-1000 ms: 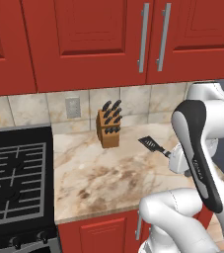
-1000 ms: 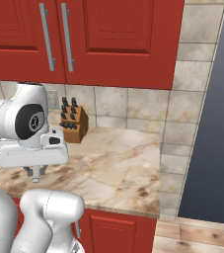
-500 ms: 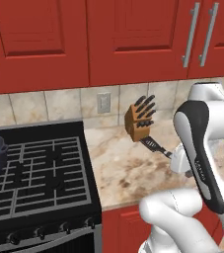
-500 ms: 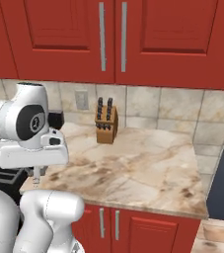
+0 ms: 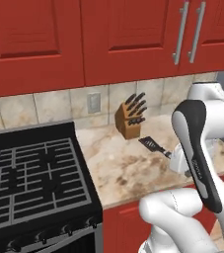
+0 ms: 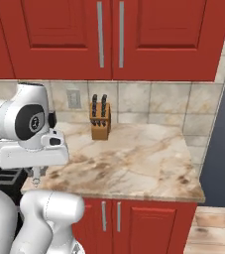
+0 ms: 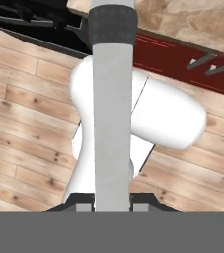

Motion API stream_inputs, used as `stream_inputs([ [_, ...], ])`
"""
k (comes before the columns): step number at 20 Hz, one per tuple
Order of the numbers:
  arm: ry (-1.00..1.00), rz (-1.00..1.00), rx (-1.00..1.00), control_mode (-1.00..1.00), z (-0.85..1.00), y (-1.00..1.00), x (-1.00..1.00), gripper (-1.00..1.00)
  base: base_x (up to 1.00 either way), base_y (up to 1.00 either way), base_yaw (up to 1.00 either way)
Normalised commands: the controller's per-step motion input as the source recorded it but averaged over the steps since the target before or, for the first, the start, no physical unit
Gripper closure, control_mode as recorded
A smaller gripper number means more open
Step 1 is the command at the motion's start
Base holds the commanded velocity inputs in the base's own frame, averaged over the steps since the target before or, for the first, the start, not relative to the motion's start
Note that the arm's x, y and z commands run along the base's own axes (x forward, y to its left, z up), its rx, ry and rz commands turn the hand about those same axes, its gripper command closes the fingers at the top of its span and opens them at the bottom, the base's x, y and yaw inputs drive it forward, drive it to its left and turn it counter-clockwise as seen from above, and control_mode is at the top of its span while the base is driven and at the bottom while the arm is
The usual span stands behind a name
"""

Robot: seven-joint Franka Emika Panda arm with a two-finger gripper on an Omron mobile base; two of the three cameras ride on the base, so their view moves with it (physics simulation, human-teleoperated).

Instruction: Put the bell pepper and avocado in the pot. Retrieve the spatula and lightly stir the vegetables in the pot.

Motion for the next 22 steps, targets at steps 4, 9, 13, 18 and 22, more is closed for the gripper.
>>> stream_inputs([
  [4,0.0,0.0,0.0,1.0,0.0,0.0,0.0,1.0,-0.91,0.44,-0.22],
  [9,0.0,0.0,0.0,1.0,0.0,0.0,0.0,1.0,-0.68,0.32,-0.01],
  [13,0.0,0.0,0.0,1.0,0.0,0.0,0.0,1.0,-0.36,0.75,0.02],
  [18,0.0,0.0,0.0,1.0,0.0,0.0,0.0,1.0,-0.01,0.85,0.08],
  [22,0.0,0.0,0.0,1.0,0.0,0.0,0.0,1.0,0.03,0.89,0.03],
])
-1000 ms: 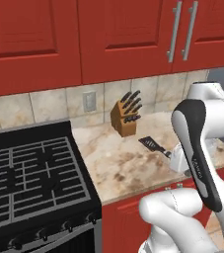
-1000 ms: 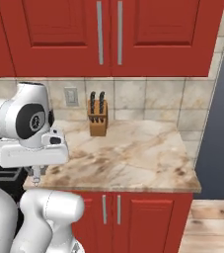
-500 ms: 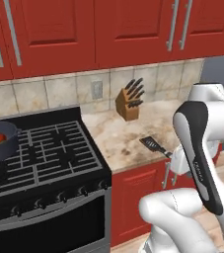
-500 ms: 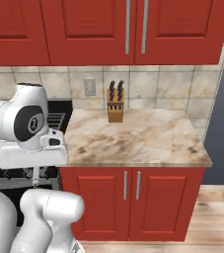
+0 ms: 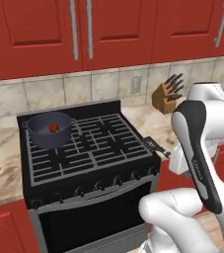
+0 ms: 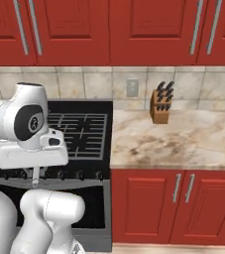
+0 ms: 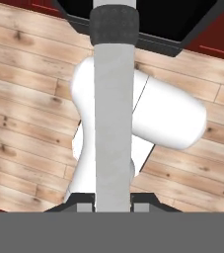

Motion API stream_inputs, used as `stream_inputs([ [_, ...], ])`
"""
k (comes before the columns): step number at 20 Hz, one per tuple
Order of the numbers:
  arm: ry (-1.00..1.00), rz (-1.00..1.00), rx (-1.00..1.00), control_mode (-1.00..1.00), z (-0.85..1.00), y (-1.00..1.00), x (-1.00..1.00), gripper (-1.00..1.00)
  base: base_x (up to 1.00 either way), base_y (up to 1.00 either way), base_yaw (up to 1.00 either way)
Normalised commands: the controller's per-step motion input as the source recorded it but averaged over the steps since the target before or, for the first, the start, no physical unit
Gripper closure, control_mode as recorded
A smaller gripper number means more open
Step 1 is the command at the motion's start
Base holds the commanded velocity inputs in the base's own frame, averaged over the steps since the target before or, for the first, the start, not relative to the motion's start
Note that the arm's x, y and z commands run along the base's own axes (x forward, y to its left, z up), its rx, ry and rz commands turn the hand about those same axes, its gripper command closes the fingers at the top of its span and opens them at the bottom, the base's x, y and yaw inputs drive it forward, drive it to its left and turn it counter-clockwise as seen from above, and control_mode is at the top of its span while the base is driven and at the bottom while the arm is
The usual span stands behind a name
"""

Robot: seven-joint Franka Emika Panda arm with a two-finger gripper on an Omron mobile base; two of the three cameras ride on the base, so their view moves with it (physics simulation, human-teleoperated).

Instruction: Put the bell pepper and avocado in the pot. Retrieve the spatula and lightly stir the vegetables in the pot.

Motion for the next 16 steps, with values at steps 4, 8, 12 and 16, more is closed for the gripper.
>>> stream_inputs([
  [4,0.0,0.0,0.0,1.0,0.0,0.0,0.0,1.0,0.37,0.63,0.0],
  [8,0.0,0.0,0.0,1.0,0.0,0.0,0.0,1.0,0.39,0.27,-0.01],
  [12,0.0,0.0,0.0,1.0,0.0,0.0,0.0,1.0,0.39,0.19,0.0],
  [16,0.0,0.0,0.0,1.0,0.0,0.0,0.0,1.0,0.34,0.6,0.0],
])
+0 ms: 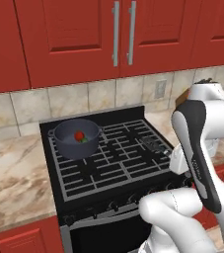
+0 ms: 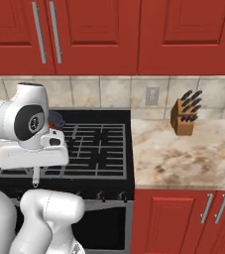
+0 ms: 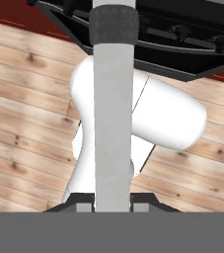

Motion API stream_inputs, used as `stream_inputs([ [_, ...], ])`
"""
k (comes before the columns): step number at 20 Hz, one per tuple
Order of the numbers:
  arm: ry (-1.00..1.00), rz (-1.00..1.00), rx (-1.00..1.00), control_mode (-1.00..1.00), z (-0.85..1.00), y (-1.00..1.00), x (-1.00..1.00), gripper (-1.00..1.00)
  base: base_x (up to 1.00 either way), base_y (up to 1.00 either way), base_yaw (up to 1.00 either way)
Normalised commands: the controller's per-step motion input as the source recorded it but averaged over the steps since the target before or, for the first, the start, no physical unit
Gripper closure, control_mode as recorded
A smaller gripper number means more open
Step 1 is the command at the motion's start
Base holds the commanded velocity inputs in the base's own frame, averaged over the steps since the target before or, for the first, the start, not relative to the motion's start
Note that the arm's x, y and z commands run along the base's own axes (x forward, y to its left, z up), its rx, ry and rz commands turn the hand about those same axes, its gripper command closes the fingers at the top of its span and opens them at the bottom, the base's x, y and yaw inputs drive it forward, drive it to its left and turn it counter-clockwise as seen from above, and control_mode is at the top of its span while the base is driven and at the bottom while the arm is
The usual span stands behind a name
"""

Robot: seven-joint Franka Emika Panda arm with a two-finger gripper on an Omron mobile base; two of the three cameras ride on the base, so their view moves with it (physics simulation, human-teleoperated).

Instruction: Put the bell pepper and avocado in the pot. Retrieve the spatula and lightly stir the vegetables in the pot.

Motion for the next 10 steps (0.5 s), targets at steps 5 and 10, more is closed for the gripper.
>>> stream_inputs([
  [5,0.0,0.0,0.0,1.0,0.0,0.0,0.0,1.0,0.35,0.56,0.0],
  [10,0.0,0.0,0.0,1.0,0.0,0.0,0.0,1.0,0.01,0.29,0.0],
])
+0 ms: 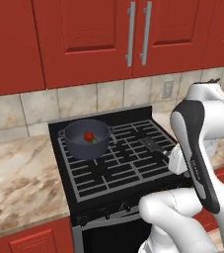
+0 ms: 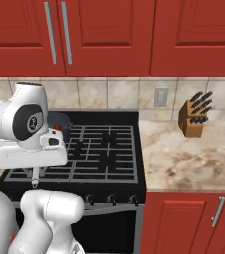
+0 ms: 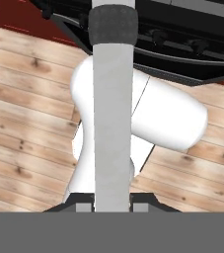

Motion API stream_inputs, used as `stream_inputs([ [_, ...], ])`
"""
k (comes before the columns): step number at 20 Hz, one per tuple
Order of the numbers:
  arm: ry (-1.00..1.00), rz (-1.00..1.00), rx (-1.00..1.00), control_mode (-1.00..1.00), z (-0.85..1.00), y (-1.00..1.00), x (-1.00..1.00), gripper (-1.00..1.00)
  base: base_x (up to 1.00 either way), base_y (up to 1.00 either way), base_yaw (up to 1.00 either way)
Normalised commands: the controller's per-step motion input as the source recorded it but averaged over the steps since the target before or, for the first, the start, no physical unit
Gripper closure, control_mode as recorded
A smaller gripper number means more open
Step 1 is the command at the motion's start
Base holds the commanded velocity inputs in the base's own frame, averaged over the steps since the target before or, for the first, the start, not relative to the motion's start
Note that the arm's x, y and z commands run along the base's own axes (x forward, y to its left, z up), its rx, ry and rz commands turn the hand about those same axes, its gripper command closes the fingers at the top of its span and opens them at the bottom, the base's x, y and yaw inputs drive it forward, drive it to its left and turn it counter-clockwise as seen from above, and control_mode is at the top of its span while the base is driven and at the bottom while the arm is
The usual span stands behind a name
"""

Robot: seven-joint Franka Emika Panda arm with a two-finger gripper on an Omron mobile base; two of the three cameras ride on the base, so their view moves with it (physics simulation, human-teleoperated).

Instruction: Put the bell pepper and avocado in the pot. Retrieve the spatula and lightly stir the vegetables in the pot.

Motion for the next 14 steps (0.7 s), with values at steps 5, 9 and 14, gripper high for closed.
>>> stream_inputs([
  [5,0.0,0.0,0.0,1.0,0.0,0.0,0.0,1.0,0.12,0.23,0.01],
  [9,0.0,0.0,0.0,1.0,0.0,0.0,0.0,1.0,0.98,0.07,0.18],
  [14,0.0,0.0,0.0,1.0,0.0,0.0,0.0,1.0,1.0,0.0,0.29],
])
